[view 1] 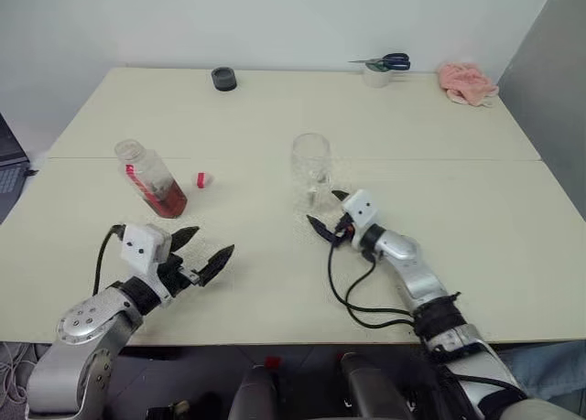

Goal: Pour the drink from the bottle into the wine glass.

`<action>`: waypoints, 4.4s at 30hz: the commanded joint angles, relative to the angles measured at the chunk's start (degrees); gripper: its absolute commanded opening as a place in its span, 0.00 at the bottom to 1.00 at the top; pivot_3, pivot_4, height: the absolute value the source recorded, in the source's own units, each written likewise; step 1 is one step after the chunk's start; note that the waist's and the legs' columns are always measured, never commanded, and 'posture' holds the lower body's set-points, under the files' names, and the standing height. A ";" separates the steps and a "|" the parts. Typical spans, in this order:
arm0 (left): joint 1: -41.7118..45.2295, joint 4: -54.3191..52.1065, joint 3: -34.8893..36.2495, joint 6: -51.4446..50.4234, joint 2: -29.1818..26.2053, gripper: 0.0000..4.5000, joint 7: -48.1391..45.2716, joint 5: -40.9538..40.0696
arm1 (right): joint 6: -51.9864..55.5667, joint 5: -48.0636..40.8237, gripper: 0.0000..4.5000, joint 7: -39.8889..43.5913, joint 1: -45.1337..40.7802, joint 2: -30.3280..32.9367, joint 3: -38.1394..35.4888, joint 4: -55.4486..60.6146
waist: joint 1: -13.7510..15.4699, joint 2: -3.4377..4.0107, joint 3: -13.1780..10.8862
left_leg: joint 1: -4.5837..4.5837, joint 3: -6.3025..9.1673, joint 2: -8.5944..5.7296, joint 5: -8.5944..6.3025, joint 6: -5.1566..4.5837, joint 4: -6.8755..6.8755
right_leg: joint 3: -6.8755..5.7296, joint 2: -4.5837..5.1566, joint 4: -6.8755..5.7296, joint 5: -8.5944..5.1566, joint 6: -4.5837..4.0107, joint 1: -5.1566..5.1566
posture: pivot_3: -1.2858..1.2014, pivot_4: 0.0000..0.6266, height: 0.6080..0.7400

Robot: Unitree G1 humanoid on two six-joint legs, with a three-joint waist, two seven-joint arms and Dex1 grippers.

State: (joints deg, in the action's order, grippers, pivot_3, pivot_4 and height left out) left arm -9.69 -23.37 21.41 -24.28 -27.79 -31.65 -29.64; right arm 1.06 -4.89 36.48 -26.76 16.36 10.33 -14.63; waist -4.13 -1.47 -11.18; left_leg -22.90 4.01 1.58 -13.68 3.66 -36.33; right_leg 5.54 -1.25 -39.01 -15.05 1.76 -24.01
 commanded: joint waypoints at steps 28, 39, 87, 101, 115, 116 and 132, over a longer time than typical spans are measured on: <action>10.60 8.44 12.33 0.86 -11.81 1.00 2.73 -2.75 | 50.06 -32.73 0.99 15.94 -35.18 13.49 -6.55 25.89 | -0.10 -0.10 0.01 | -0.09 0.04 0.12 0.04 -0.10 -0.30 | -0.11 -0.16 -0.04 0.03 0.14 -0.03 | 0.52 0.24 1.00; 20.45 23.54 7.67 5.64 -15.14 1.00 -3.49 1.72 | 49.02 -32.77 0.99 17.11 -35.30 13.45 -6.20 25.97 | -0.13 -0.09 0.00 | -0.10 0.03 0.12 0.04 -0.10 -0.28 | -0.14 -0.15 -0.03 0.06 0.10 -0.05 | 0.52 0.24 1.00; 51.42 39.78 -6.71 17.77 -13.15 0.40 -8.41 11.51 | 55.31 -37.21 1.00 6.50 -21.33 20.26 -22.20 38.48 | 2.36 -0.45 0.13 | -0.62 0.68 0.03 0.04 -0.09 -0.49 | -0.79 -0.07 0.05 0.18 -0.06 -0.09 | 0.52 0.24 1.00; 69.64 54.92 -27.49 42.62 -10.62 0.40 -13.43 32.56 | 48.89 -43.83 1.00 -0.34 3.36 18.83 -27.99 52.17 | 0.88 -0.22 0.00 | -0.66 0.80 0.02 0.16 -0.28 -0.61 | -1.03 -0.11 -0.08 0.05 0.11 -0.10 | 0.52 0.24 1.00; 75.48 67.57 -30.97 63.61 -6.06 0.40 -3.84 43.11 | 42.23 -41.87 1.00 -2.89 6.91 18.46 -23.13 52.80 | 1.50 -0.23 0.00 | -0.85 0.85 -0.09 0.17 -0.29 -0.64 | -1.03 -0.03 -0.03 0.22 -0.10 -0.13 | 0.52 0.24 1.00; 75.92 68.03 -31.25 63.78 -5.58 0.40 -3.69 43.62 | 41.91 -41.83 1.00 -3.04 6.92 18.31 -22.85 52.74 | 1.55 -0.23 0.00 | -0.85 0.85 -0.09 0.17 -0.29 -0.64 | -1.03 -0.03 -0.03 0.22 -0.10 -0.13 | 0.52 0.24 1.00; 79.69 71.03 -35.46 69.70 -3.99 0.40 -0.07 50.82 | 40.01 -39.21 1.00 -6.66 2.72 16.03 -17.95 48.91 | 1.49 -0.22 0.00 | -0.83 0.90 -0.09 0.17 -0.29 -0.66 | -1.06 -0.05 -0.08 0.23 -0.10 -0.12 | 0.52 0.24 1.00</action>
State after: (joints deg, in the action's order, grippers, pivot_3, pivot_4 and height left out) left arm 67.33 48.97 -14.40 43.79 -31.27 -33.19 21.04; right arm 42.32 -44.85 30.72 -23.07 32.49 -7.39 34.05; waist -2.65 -1.69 -11.18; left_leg -23.73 4.91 1.50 -13.51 3.37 -36.99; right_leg 4.47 -1.29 -39.08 -14.83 1.65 -24.13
